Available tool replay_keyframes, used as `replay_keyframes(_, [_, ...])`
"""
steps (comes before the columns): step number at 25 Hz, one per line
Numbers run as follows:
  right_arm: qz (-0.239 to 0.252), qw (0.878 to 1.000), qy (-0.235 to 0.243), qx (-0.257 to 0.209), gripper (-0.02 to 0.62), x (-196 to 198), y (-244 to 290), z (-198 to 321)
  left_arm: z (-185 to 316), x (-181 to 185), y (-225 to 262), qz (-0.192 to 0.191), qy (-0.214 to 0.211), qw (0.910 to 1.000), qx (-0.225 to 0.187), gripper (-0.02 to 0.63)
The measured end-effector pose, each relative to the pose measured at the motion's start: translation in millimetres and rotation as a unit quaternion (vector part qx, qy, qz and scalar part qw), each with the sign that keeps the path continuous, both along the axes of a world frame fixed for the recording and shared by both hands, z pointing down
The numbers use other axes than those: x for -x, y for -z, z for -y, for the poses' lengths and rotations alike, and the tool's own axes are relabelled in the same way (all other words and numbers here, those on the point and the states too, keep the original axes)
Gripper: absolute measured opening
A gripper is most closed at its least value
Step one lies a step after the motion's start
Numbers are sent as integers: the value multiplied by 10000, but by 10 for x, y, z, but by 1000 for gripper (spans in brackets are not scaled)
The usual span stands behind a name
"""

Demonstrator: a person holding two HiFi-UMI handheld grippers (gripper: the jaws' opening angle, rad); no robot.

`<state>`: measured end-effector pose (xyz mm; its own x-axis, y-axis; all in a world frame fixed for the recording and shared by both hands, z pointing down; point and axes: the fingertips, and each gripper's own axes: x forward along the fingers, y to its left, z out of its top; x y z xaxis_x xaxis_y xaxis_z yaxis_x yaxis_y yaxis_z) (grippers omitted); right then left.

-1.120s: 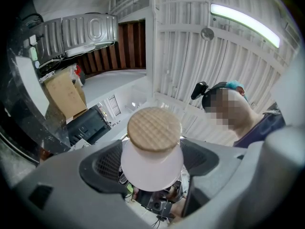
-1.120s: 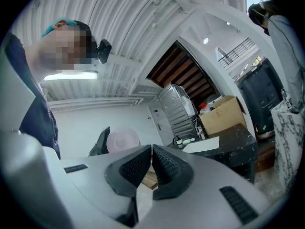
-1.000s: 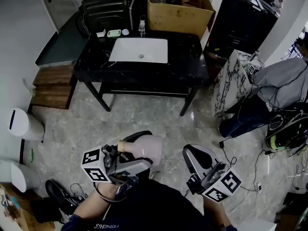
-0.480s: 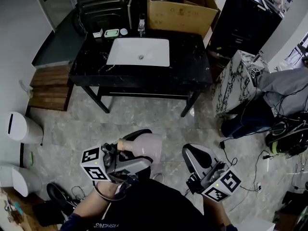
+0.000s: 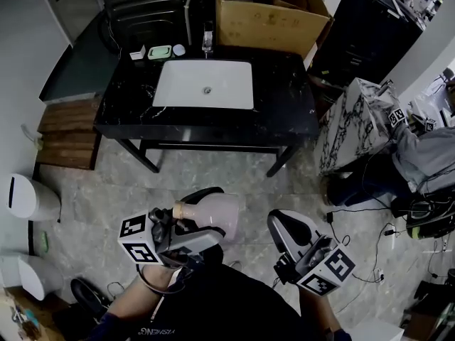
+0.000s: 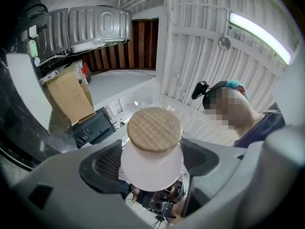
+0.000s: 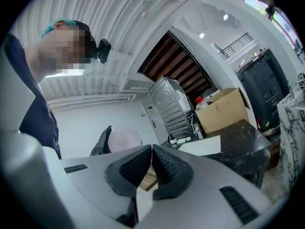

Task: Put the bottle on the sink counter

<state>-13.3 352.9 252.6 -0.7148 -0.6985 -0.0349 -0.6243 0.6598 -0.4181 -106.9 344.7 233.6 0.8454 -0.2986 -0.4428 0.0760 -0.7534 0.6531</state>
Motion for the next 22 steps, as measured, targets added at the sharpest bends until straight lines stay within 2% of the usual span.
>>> replay_keyframes(8, [35, 9999, -150, 51, 28, 167, 41, 589, 602, 184, 7, -7, -98, 9999, 70, 382])
replay_keyframes(12, [-189, 9995, -220, 82, 28, 188, -40, 813, 867, 243, 38, 8, -176, 9998, 35, 382])
replay_keyframes(16, [11, 9995, -301, 65, 28, 308, 60, 1074, 1093, 321, 46, 32, -241, 9997, 5, 382])
replay_keyframes(22, [-31, 9994, -347, 77, 28, 427, 63, 1319, 1357, 439, 38, 42, -254, 9997, -14, 382])
